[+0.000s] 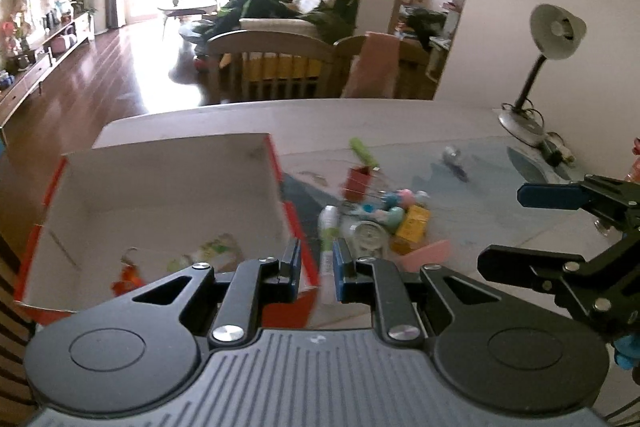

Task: Organize rigid objects
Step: 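Withdraw both tools from the box back over the table items, then grasp the clear purple-filled jar with right tool while left tool reaches the pink heart dish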

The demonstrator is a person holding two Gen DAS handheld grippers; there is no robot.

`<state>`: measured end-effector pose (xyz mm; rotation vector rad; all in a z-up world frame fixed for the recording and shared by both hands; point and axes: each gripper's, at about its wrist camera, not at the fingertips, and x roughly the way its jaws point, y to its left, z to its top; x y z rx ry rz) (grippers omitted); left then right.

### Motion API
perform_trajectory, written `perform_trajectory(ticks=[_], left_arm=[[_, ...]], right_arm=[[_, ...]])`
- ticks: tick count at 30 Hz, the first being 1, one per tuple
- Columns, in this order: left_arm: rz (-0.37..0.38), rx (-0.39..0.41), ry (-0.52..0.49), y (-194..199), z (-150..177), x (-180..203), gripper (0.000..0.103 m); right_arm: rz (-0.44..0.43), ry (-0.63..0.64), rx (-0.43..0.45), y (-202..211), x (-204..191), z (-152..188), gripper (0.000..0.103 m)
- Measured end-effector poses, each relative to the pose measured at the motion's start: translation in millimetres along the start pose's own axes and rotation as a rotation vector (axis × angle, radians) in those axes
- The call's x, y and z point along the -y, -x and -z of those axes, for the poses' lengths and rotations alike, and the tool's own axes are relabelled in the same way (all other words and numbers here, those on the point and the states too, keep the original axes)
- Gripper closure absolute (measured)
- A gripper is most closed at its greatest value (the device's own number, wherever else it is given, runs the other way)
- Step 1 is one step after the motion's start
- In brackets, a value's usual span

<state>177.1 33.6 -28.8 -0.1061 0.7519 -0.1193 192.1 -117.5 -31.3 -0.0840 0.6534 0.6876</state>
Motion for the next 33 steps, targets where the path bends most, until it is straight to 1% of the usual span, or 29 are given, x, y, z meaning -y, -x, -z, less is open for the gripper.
perform_trajectory(ticks=[3,5,6,7,9,15,18,22,24,25,28,29,31,33], left_arm=[[0.006,-0.016,-0.001,-11,3,15,0.087],[0.01,-0.018,0.002,-18,3,23,0.08],[0.009,-0.018,0.003,-19,5,27,0.069],[0.013,-0.015,0.004,-21,6,30,0.052],[0.014,-0.005,0.009,-26,6,37,0.035],[0.021,-0.016,0.018,-43,7,60,0.034],[0.025,-0.018,0.023,-53,8,71,0.026],[0.033,-0.028,0.047,-69,7,85,0.023],[0.027,-0.027,0.053,-76,7,91,0.018],[0.026,-0.025,0.056,-80,7,94,0.017],[0.048,-0.017,0.07,-91,8,101,0.015],[0.05,-0.015,0.075,-95,8,102,0.013],[0.043,-0.009,0.085,-101,8,107,0.0],[0.03,-0.006,0.092,-109,9,111,0.0]], right_arm=[[0.022,-0.022,-0.011,7,19,7,0.003],[0.034,-0.036,-0.016,10,31,10,0.002],[0.04,-0.04,-0.017,14,39,14,0.002],[0.048,-0.043,-0.017,16,45,15,0.002],[0.058,-0.05,-0.019,19,56,18,0.002],[0.093,-0.062,-0.026,23,89,22,0.002],[0.112,-0.066,-0.028,24,108,22,0.002],[0.145,-0.064,-0.032,20,133,22,0.003],[0.163,-0.066,-0.033,16,146,20,0.003],[0.17,-0.069,-0.034,13,154,18,0.003],[0.203,-0.064,-0.031,5,173,15,0.003],[0.209,-0.065,-0.03,2,180,14,0.003],[0.215,-0.068,-0.027,-3,191,12,0.003],[0.221,-0.069,-0.023,-7,202,13,0.003]])
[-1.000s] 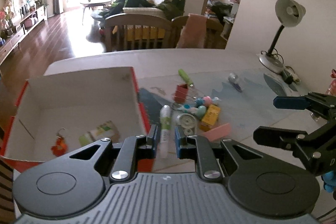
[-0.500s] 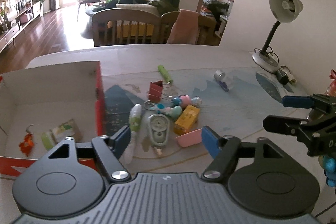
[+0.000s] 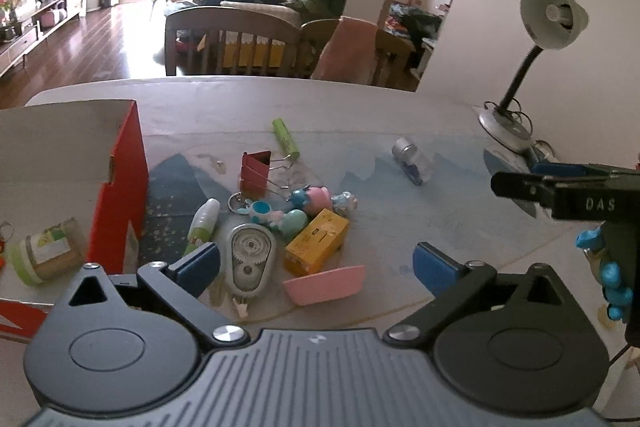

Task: Organize rigid objects
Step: 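Grasp the clear purple-filled jar with right tool while left tool reaches the pink heart dish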

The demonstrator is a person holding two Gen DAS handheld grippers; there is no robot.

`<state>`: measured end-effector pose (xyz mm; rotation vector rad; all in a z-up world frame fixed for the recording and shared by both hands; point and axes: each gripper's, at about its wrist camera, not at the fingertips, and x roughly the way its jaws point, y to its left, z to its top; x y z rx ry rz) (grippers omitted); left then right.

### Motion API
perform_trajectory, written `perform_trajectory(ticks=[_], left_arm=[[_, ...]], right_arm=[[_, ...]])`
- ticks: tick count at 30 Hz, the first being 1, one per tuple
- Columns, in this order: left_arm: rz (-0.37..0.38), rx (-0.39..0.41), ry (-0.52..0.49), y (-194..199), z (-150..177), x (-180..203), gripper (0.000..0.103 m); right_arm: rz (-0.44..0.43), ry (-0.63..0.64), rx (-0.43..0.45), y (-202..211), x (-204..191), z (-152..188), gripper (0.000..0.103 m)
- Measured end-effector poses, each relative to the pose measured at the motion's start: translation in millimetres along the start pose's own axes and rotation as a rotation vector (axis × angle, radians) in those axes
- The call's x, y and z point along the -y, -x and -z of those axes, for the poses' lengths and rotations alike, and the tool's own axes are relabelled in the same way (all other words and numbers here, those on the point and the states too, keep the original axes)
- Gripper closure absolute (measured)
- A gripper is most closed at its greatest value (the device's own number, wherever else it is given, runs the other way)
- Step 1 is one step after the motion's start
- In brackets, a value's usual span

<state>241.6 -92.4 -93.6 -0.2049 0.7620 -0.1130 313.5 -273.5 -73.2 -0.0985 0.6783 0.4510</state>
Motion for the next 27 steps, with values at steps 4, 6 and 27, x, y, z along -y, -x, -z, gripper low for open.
perform_trajectory(ticks=[4,6,27], left_arm=[[-0.005,-0.005,0.032,-17,7,5,0.0],[-0.011,-0.012,0.035,-26,11,11,0.0],[-0.187,-0.075,0.077,-99,38,33,0.0]], right_arm=[[0.033,0.008,0.011,-18,17,-3,0.003],[0.045,0.008,0.003,-30,24,-7,0.003],[0.121,0.07,-0.11,-161,51,-29,0.01]])
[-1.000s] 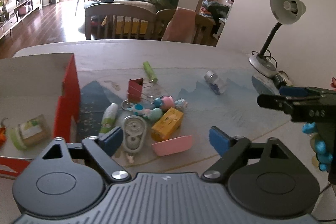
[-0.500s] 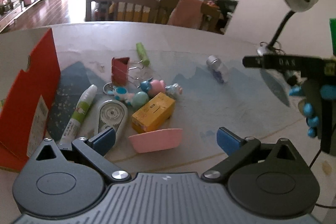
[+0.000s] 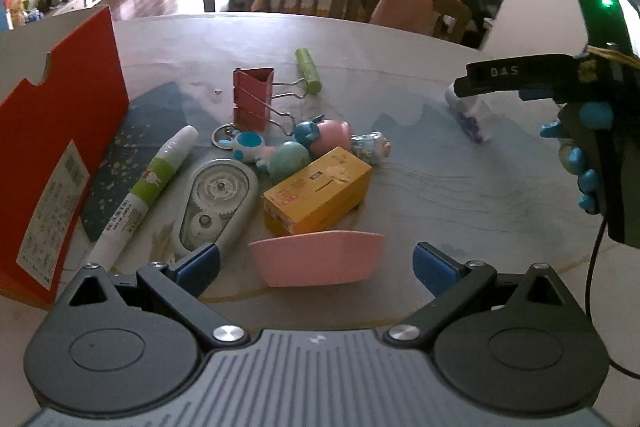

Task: Organize rigid objects
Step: 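Grasp the clear purple-filled jar with right tool while left tool reaches the pink heart dish, then close left tool on the pink heart dish rim while right tool holds the glass jar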

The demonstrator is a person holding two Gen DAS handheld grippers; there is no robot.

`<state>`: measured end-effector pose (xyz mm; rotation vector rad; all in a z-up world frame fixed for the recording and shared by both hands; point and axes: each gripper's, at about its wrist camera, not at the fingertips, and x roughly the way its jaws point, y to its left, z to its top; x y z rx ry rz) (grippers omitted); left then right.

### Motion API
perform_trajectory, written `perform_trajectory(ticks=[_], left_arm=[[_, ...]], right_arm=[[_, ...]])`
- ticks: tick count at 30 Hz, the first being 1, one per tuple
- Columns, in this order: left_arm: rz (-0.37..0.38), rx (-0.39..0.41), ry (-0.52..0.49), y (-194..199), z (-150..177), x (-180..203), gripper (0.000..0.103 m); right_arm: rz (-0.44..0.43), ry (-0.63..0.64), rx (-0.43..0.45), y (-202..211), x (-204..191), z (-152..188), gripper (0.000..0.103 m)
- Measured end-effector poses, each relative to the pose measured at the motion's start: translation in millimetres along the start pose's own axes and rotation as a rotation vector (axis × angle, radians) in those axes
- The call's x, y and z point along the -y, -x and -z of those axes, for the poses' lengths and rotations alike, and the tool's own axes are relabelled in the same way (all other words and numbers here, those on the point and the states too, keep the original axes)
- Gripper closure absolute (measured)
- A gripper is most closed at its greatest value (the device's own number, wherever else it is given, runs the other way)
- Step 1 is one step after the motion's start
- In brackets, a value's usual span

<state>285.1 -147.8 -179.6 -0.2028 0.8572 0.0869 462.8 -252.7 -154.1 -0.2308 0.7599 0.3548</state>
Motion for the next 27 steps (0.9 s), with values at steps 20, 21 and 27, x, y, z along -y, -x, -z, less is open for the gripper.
perform_trajectory(ticks=[20,21,27], left_arm=[[-0.071,-0.001,-0.066,-9,4,8,0.002],[-0.068,-0.003,-0.067,-9,4,8,0.007],[-0.037,-0.028,-0.06,-8,3,4,0.028]], right_arm=[[0.023,-0.022,-0.051,-21,-3,15,0.056],[0.02,-0.021,-0.055,-22,-3,14,0.058],[0.021,-0.009,-0.061,-18,-6,18,0.063]])
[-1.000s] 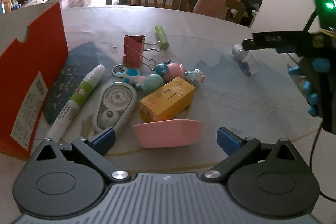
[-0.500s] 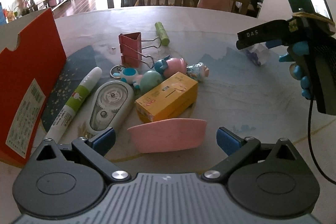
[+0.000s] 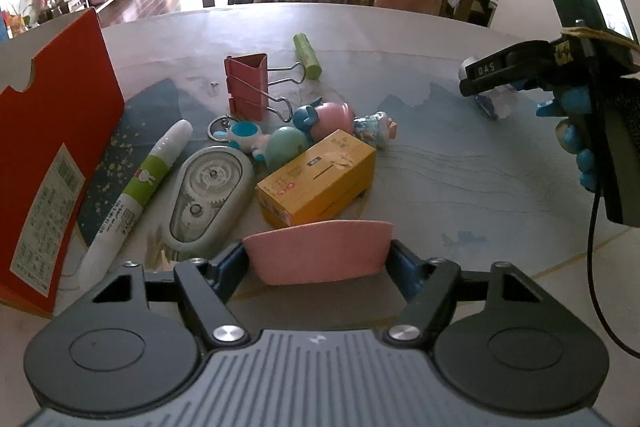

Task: Organize rigid objects
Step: 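Close left tool on the pink heart dish rim while right tool holds the glass jar, then carry the glass jar in right tool and pink dish in left tool into the box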

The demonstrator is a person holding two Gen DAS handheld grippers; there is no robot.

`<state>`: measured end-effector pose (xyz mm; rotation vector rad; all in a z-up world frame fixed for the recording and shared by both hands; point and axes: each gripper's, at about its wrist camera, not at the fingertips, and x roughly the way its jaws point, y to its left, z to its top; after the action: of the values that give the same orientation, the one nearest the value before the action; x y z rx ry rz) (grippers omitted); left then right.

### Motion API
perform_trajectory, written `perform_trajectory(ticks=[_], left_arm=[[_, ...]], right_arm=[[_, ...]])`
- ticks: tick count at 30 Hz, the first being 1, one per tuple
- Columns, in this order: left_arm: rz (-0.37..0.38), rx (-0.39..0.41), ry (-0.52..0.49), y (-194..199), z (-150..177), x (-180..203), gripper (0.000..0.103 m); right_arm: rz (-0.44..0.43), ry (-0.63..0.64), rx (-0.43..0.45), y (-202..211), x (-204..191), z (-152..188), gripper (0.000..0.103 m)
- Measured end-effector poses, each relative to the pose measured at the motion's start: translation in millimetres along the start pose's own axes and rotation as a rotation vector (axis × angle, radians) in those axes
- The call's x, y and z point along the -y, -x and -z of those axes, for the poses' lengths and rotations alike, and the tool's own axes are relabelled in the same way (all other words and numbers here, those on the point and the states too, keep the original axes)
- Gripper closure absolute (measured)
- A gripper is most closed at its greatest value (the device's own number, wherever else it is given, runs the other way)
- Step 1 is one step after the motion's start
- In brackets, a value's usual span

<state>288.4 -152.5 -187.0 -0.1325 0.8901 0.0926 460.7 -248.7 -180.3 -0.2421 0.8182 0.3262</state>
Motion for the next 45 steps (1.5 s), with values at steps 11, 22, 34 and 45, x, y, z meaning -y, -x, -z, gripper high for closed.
perform_trajectory(ticks=[11,22,34,45], left_arm=[[0.035,-0.001,0.001,10,2,-5,0.029],[0.071,0.009,0.025,28,5,-16,0.029],[0.099,0.089,0.051,83,-11,-45,0.029],[0.105,0.158,0.067,122,-39,-92,0.029]], right_arm=[[-0.05,-0.005,0.007,45,-10,18,0.063],[-0.136,-0.002,0.042,109,-30,22,0.063],[-0.209,0.02,0.094,177,-72,19,0.063],[-0.25,0.048,0.142,217,-126,5,0.063]])
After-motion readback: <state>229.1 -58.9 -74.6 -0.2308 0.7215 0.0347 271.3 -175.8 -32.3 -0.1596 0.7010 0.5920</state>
